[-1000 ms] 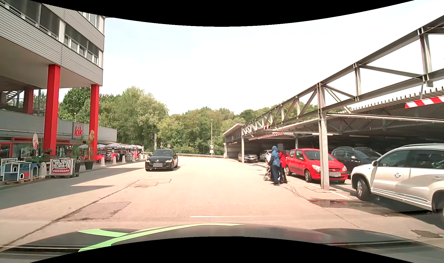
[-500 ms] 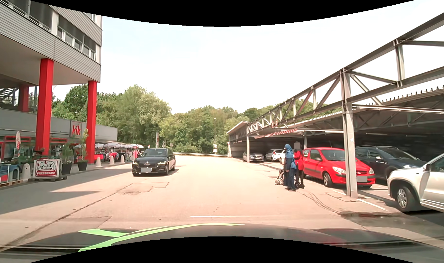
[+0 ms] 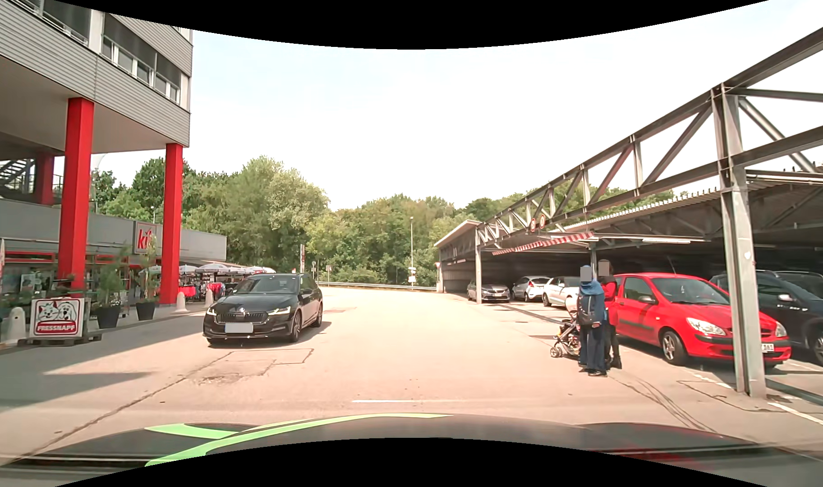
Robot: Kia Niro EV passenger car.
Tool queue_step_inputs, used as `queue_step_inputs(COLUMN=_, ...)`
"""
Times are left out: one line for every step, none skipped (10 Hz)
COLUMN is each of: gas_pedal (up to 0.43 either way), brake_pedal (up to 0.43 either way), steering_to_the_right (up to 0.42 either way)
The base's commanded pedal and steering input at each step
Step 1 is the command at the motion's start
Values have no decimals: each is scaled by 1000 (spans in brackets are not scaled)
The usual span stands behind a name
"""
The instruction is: Follow the waypoints while adhering to traffic rules and regulations
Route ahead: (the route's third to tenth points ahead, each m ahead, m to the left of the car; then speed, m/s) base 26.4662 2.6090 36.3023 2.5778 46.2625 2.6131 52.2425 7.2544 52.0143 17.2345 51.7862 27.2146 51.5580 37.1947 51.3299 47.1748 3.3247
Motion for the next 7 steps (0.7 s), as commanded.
queue_step_inputs(gas_pedal=79, brake_pedal=0, steering_to_the_right=-71)
queue_step_inputs(gas_pedal=79, brake_pedal=0, steering_to_the_right=-62)
queue_step_inputs(gas_pedal=79, brake_pedal=0, steering_to_the_right=-54)
queue_step_inputs(gas_pedal=67, brake_pedal=0, steering_to_the_right=-44)
queue_step_inputs(gas_pedal=59, brake_pedal=0, steering_to_the_right=-34)
queue_step_inputs(gas_pedal=47, brake_pedal=0, steering_to_the_right=-25)
queue_step_inputs(gas_pedal=47, brake_pedal=0, steering_to_the_right=-18)
